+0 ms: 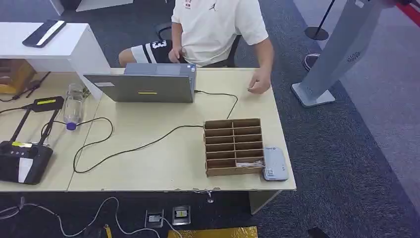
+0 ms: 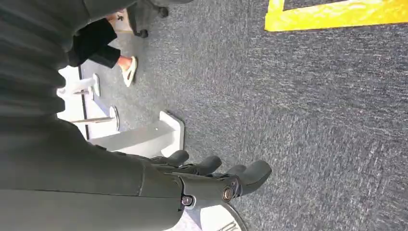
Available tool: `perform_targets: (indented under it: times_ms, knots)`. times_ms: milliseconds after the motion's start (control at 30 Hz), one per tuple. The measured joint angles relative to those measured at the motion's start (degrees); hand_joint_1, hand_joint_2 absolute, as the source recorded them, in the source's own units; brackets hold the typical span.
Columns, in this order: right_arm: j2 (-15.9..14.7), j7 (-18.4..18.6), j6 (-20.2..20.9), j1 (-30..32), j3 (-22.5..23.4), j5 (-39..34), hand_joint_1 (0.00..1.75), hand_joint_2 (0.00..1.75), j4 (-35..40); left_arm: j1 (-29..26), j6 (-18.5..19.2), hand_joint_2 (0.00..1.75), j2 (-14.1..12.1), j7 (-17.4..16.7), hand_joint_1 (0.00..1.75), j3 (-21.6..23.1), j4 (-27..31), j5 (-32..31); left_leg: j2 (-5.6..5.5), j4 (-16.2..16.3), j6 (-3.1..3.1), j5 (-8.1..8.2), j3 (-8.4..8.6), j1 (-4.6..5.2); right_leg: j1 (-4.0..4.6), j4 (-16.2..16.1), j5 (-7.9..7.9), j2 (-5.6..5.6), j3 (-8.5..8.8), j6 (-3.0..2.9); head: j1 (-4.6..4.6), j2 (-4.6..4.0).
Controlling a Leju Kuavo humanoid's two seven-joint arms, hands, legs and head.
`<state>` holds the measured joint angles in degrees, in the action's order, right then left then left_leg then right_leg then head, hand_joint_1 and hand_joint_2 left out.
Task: Pass the card to the sensor for recognition and then transmit it.
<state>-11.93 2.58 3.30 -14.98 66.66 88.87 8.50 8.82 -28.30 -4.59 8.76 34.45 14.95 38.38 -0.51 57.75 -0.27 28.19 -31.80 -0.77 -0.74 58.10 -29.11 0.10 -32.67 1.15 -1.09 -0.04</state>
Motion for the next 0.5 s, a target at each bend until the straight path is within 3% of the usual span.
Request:
perform_targets:
  times_ms: [233, 267, 300, 400, 433, 500]
  knots:
    - [-0.1, -0.6, -1.6, 0.0, 0.0, -1.2, 0.0, 1.75, 0.0, 0.0, -0.1, 0.0, -0.3, 0.0, 0.0, 0.0, 0.0, 1.0, 0.0, 0.0, 0.0, 0.0, -0.01, 0.0, 0.0, 0.0, 0.0, 0.0, 0.01, 0.0, 0.0, 0.0]
    - [-0.1, -0.6, -2.6, -0.1, 0.0, -2.7, 0.0, 1.75, 0.0, 0.0, -0.2, 0.0, -0.3, -1.4, 0.0, 0.0, 0.0, 2.9, 0.0, 0.0, 0.0, 0.0, -0.02, 0.0, 0.0, 0.0, 0.0, -0.01, 0.02, 0.0, 0.0, 0.0]
    - [0.0, -0.6, -3.6, -0.3, 0.2, -4.4, 0.0, 1.75, 0.0, 0.0, -0.4, 0.0, -0.6, -5.2, 0.0, -0.4, 0.0, 6.4, 0.0, 0.0, 0.0, 0.0, -0.02, 0.0, 0.0, 0.0, 0.0, -0.02, 0.01, 0.0, 0.0, 0.0]
    - [0.4, -1.8, -10.5, -1.3, 2.7, -17.4, 0.0, 1.75, 0.0, 0.3, -2.6, 0.0, -1.8, -22.1, 0.0, -3.6, 0.5, 18.5, 0.06, 0.0, -0.01, 0.0, 0.06, -0.01, 0.01, 0.0, 0.0, 0.05, 0.01, 0.0, 0.02, 0.0]
    - [0.4, -2.9, -12.8, -1.6, 4.3, -23.2, 0.0, 1.75, 0.0, 0.1, -3.4, 0.0, -2.4, -24.4, 0.0, -4.6, 1.0, 20.6, 0.06, 0.0, -0.01, 0.0, 0.06, -0.01, 0.01, 0.0, 0.0, 0.05, 0.0, 0.0, 0.0, 0.0]
    - [0.1, -6.8, -18.3, -1.9, 7.1, -36.5, 0.0, 1.75, 0.5, -0.7, -4.7, 0.0, -2.9, -24.5, 0.0, -5.7, 1.5, 21.7, -0.02, 0.0, 0.0, 0.0, 0.04, 0.0, 0.01, 0.0, -0.01, -0.01, -0.03, -0.01, 0.0, 0.0]
